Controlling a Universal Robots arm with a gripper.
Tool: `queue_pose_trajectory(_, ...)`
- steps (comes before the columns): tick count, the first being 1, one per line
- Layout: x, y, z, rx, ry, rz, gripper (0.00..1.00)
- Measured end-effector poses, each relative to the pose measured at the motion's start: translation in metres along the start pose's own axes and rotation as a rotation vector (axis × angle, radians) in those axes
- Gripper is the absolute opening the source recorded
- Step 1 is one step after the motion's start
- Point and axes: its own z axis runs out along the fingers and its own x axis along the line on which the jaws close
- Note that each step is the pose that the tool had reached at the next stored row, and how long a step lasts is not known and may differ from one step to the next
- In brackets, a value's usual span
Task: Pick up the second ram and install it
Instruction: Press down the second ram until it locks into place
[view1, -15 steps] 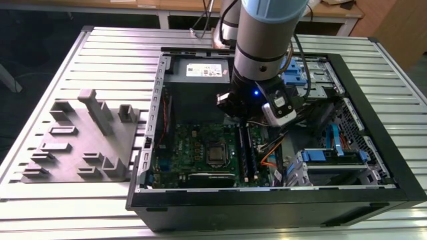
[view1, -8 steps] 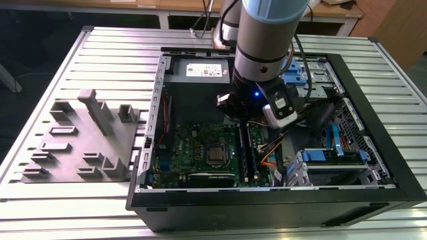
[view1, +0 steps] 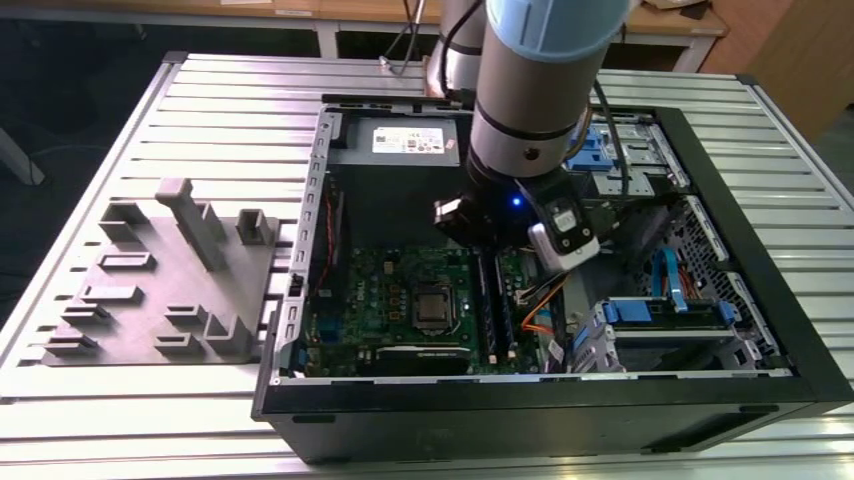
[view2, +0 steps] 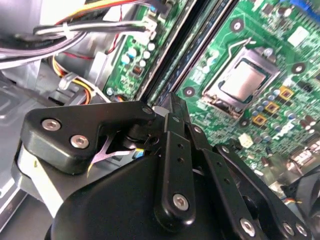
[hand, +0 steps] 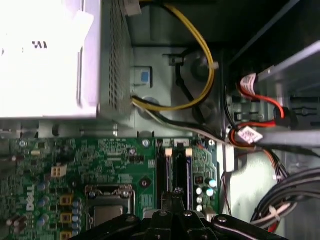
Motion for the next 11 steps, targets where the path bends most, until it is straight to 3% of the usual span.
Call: queue_pose_trajectory(11, -0.0008, -0.0221, -0.0018, -0.0036, 0.0000, 0.000, 0.07)
